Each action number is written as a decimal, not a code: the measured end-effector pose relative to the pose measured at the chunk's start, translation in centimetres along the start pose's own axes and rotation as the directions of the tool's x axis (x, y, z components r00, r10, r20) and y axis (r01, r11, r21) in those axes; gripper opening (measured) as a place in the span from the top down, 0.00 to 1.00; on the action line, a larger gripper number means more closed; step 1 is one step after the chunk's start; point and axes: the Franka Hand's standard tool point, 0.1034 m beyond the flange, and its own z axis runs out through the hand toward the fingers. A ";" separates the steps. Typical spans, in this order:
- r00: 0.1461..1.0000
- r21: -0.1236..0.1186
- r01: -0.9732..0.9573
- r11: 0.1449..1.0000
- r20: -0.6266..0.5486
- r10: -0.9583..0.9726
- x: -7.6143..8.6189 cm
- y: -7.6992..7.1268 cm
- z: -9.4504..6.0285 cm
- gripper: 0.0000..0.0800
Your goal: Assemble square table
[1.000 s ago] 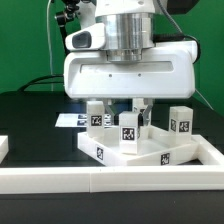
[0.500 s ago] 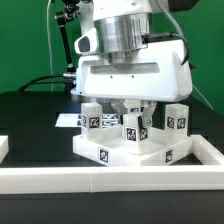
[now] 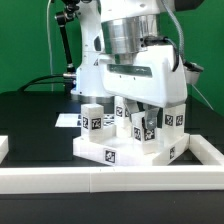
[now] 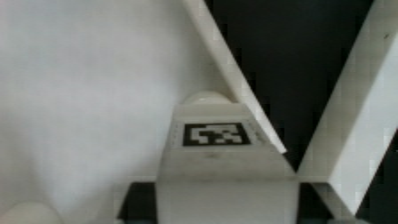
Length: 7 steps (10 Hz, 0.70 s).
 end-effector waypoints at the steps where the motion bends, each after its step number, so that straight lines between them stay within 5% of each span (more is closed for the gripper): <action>1: 0.997 -0.014 -0.080 0.997 0.009 0.080 -0.4 0.0 0.1 0.64; 3: 0.977 -0.035 -0.211 0.977 0.018 0.212 -1.0 -0.1 0.2 0.64; 7: 0.918 -0.038 -0.396 0.917 0.012 0.397 -1.6 -0.4 0.3 0.64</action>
Offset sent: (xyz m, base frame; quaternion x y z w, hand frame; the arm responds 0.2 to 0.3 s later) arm 0.0000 0.0041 -0.0019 -0.0456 0.0035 0.1967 0.9794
